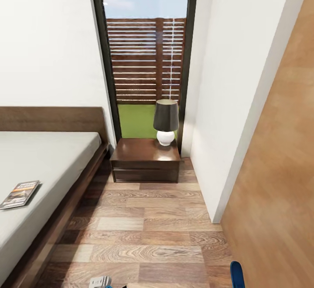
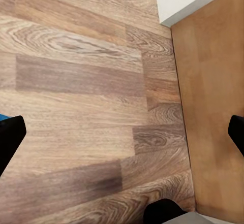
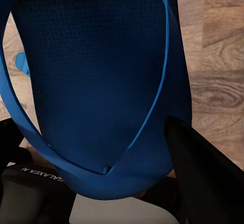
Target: In the bedroom, move the book from the bed onto either nightstand, and place the two sandals side by side next to the bed.
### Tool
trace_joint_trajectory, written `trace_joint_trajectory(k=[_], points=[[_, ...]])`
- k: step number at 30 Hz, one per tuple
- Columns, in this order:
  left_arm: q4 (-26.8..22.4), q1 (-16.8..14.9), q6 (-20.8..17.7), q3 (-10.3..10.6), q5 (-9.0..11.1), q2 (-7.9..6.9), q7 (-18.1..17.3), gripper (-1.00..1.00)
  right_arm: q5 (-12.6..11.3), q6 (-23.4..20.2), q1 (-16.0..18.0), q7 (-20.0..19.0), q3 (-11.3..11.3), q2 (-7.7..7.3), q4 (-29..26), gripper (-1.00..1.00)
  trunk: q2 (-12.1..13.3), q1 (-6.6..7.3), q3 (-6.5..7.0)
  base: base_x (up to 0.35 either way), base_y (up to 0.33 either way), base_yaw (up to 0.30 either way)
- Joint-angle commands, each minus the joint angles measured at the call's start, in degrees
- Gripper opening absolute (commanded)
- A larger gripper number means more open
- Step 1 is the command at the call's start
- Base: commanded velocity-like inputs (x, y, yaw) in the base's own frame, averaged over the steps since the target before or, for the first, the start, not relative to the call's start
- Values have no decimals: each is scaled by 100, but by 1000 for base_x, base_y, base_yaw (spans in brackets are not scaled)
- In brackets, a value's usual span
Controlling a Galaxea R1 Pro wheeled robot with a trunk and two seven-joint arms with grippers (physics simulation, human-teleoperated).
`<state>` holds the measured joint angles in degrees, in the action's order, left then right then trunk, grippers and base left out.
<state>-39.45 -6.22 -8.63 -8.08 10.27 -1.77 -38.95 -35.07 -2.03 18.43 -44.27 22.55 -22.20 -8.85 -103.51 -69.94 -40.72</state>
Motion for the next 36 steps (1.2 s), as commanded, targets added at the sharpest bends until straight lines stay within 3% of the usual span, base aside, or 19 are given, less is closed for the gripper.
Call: trace_joint_trajectory(k=[1,26,29,33,36], points=[[-1,-3,-60,-9,54,1,-25,100,-61,-25,3,-3,39,-4,-2,-100,-2,1,-5,3,-1,0],[-56,-3,-68,-4,43,-8,-25,100,-57,-22,3,-20,39,-5,-2,-100,-2,1,-5,0,0,0],[-351,-20,-94,-7,45,-11,-14,100,-60,-18,3,-16,39,-4,-2,-100,-2,1,-5,0,0,0],[-1231,-172,-150,0,45,5,240,100,-61,-17,3,-18,39,-4,-2,-100,-2,1,-5,0,0,0],[-1907,-220,-549,6,39,21,434,100,-61,-17,3,-31,39,-9,-2,-100,-2,1,-5,0,0,0]])
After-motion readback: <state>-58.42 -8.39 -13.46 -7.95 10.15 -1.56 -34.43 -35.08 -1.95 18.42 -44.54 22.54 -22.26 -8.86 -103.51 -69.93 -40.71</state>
